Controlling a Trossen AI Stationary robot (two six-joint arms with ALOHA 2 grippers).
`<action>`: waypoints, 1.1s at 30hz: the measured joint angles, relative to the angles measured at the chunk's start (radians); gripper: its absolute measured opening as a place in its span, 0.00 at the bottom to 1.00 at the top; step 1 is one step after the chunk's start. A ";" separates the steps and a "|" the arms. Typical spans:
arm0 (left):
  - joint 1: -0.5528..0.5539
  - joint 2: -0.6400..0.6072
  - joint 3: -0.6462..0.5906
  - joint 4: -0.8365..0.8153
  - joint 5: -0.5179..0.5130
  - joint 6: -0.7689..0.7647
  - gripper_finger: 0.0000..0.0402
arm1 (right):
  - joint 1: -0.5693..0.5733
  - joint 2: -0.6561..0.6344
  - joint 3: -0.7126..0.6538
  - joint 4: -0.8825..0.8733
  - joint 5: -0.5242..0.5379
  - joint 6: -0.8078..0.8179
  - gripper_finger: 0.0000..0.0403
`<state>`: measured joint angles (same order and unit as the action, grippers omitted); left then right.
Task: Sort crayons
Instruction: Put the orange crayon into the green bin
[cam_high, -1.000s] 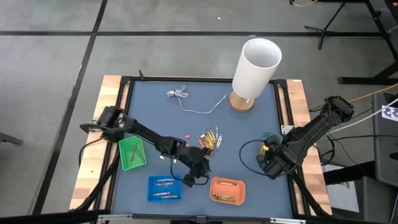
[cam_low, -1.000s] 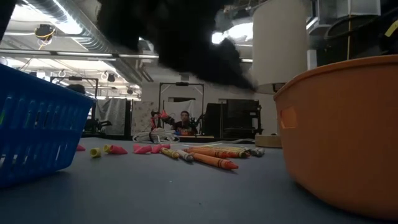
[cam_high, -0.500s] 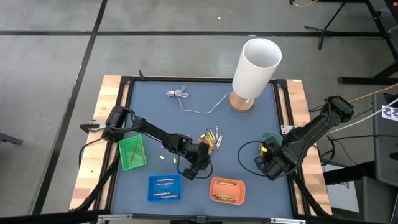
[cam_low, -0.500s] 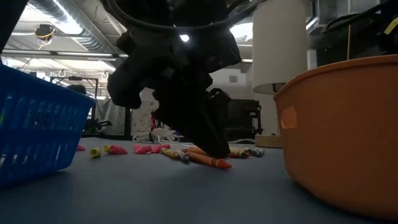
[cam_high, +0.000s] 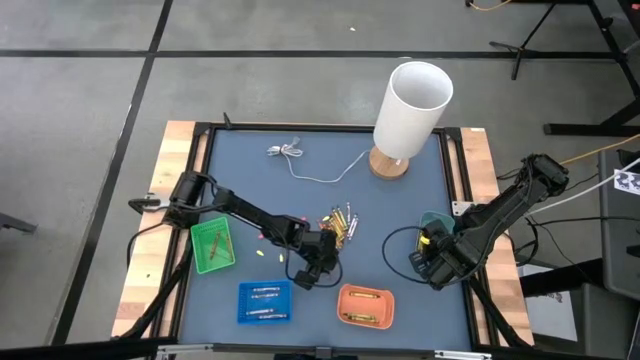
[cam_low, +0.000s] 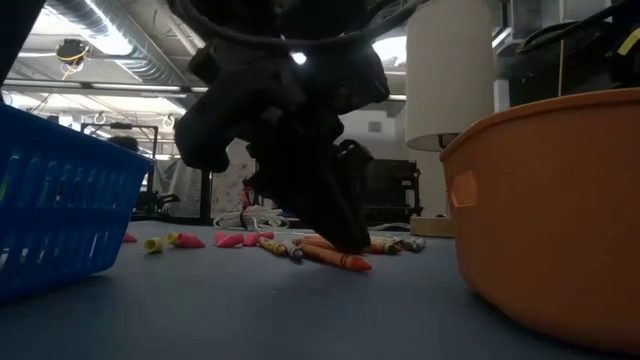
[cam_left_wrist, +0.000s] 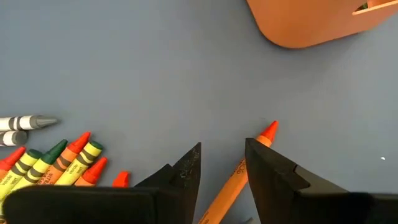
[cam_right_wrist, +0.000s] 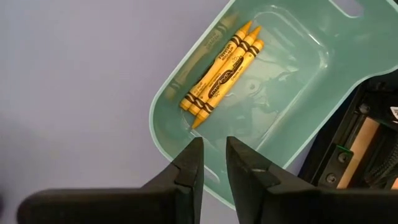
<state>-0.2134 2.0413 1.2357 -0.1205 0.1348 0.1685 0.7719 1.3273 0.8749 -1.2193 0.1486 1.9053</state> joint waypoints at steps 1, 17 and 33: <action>0.000 0.001 0.007 -0.006 -0.001 0.000 0.28 | 0.000 0.000 0.000 0.000 0.000 0.000 0.17; -0.003 0.002 0.050 -0.158 0.015 0.005 0.28 | 0.000 0.000 0.000 0.003 0.000 0.000 0.17; -0.006 -0.001 0.033 -0.181 -0.032 0.097 0.12 | 0.000 0.000 0.000 0.015 0.000 0.000 0.17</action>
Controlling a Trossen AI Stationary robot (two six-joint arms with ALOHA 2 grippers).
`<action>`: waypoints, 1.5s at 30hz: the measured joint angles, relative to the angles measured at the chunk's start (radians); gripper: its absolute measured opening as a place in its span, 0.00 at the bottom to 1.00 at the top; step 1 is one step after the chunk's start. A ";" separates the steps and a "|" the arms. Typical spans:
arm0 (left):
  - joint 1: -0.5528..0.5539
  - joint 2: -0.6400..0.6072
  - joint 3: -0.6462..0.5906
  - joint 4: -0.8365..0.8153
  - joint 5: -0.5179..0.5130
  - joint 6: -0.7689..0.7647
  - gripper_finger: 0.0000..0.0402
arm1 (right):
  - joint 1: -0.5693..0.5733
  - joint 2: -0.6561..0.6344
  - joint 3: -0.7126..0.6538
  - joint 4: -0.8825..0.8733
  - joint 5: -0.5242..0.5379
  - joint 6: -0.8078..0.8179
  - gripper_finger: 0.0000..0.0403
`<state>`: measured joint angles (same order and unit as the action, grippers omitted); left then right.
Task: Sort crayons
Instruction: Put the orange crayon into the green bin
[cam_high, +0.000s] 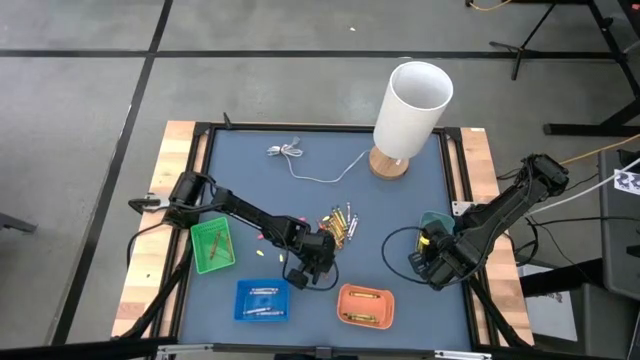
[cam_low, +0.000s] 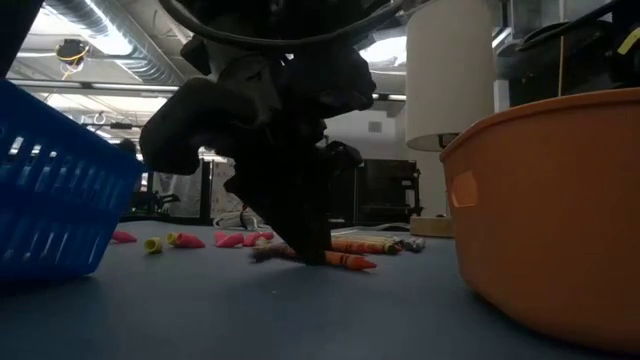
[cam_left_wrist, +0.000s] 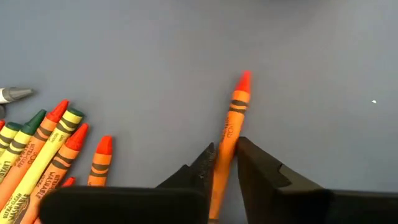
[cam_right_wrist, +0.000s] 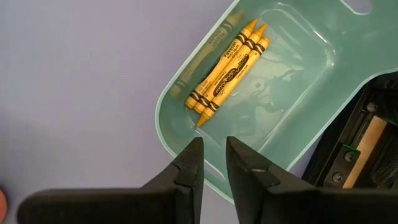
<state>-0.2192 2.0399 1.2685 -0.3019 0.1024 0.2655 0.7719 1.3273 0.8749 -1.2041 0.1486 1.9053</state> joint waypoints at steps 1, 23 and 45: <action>0.000 0.000 0.000 0.000 0.000 0.006 0.10 | 0.000 0.000 0.000 0.000 0.000 0.000 0.17; -0.003 0.004 0.093 -0.088 -0.032 0.007 0.02 | 0.000 -0.001 0.186 -0.005 0.095 -0.152 0.17; -0.051 -0.026 0.403 -1.057 -0.006 0.085 0.02 | 0.000 0.000 0.187 0.335 0.444 -0.631 0.17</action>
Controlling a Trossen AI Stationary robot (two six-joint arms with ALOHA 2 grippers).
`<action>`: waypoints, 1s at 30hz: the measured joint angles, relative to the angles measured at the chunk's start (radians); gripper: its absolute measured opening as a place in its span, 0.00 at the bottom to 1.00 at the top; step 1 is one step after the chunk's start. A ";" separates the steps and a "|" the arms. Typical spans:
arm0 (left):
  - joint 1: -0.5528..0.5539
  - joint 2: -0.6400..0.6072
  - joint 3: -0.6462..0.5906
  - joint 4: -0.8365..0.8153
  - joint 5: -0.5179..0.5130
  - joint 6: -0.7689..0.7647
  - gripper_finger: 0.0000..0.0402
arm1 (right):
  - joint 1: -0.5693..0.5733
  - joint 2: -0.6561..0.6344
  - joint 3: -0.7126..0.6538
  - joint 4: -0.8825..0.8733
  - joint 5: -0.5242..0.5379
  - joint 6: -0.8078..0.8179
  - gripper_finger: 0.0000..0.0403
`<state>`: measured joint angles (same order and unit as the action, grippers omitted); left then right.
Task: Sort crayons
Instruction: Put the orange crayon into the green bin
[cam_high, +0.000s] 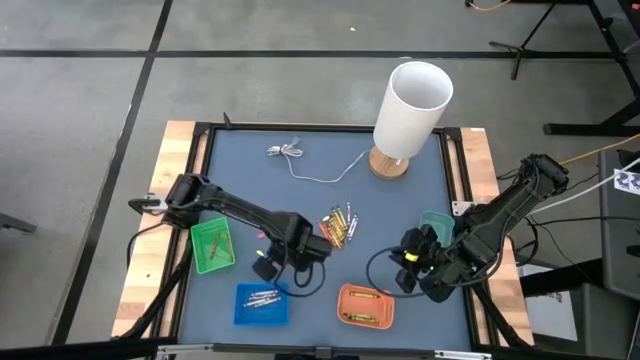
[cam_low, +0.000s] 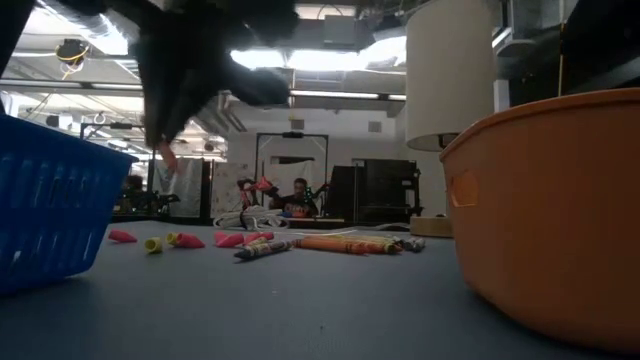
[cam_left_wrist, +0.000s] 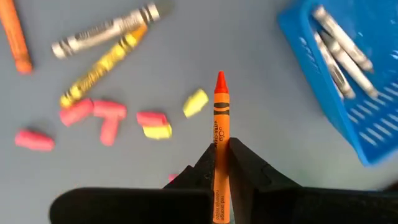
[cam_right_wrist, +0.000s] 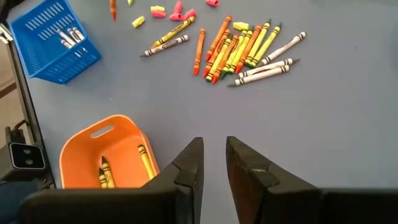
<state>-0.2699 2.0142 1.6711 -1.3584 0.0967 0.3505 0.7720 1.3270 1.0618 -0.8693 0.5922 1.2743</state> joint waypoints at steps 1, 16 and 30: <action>0.000 -0.013 -0.004 -0.014 0.001 -0.007 0.02 | 0.000 0.000 0.000 0.002 0.000 0.000 0.17; -0.044 -0.561 -0.501 0.022 -0.014 -0.364 0.01 | -0.002 0.157 -0.001 0.039 0.096 -0.002 0.17; -0.105 -0.818 -0.887 0.030 -0.016 -0.427 0.01 | -0.204 0.242 -0.001 0.450 -0.024 -0.502 0.17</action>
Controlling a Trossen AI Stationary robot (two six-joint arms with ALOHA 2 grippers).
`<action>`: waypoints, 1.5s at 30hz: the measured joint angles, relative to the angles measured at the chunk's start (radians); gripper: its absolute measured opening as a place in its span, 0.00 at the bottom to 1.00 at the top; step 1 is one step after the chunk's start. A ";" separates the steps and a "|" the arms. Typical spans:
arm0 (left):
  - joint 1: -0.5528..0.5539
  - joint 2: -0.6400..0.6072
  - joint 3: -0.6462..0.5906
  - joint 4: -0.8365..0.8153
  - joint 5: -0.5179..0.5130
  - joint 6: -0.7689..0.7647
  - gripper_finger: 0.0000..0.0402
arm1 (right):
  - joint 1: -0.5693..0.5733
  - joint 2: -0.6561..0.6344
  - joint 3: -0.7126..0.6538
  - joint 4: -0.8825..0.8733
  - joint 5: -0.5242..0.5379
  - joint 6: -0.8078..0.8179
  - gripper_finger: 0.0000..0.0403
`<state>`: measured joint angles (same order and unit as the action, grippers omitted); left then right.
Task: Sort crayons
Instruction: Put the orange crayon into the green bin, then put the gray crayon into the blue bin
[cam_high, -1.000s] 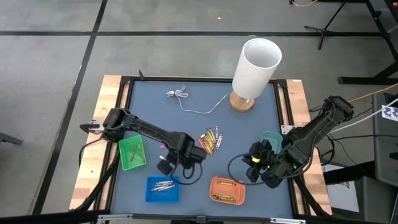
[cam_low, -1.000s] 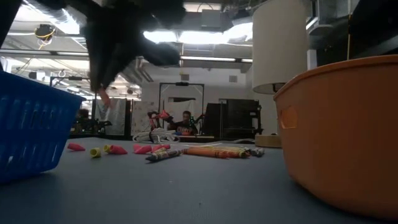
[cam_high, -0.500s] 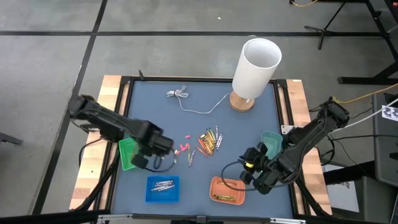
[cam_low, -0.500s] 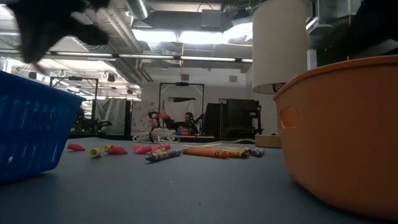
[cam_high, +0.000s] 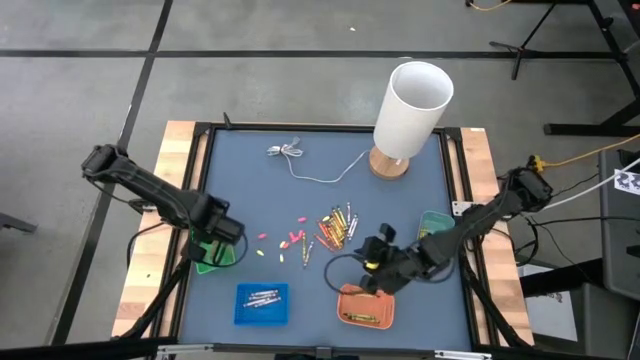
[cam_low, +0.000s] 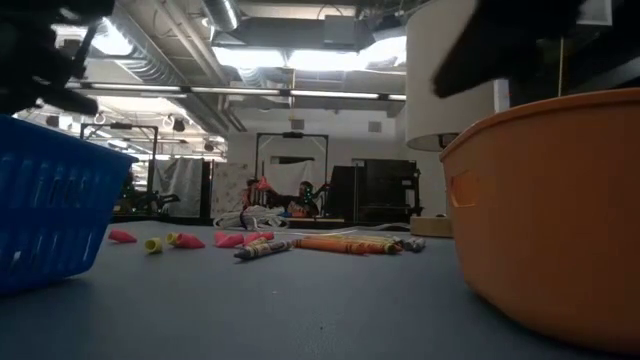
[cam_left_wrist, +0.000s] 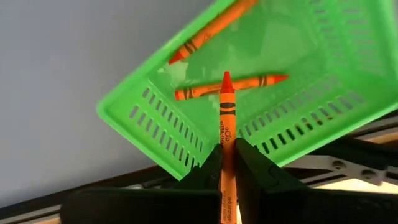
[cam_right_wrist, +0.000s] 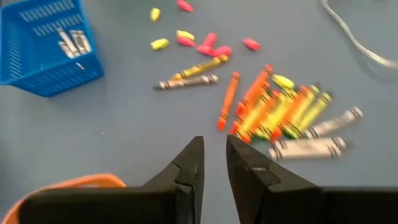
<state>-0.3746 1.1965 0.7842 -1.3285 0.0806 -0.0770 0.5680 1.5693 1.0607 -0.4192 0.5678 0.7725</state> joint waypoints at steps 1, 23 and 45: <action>0.000 0.000 -0.015 0.008 0.000 -0.001 0.01 | -0.017 0.001 0.000 0.020 -0.018 -0.037 0.17; 0.001 0.000 -0.103 0.119 -0.182 -0.183 0.12 | -0.258 0.025 0.000 0.058 -0.195 -0.337 0.17; 0.000 0.000 -0.103 0.109 -0.167 -0.175 0.13 | -0.366 0.025 0.000 -0.013 -0.306 -0.574 0.35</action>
<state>-0.3744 1.1969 0.6815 -1.2193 -0.0859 -0.2523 0.2023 1.5944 1.0607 -0.4321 0.2613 0.1987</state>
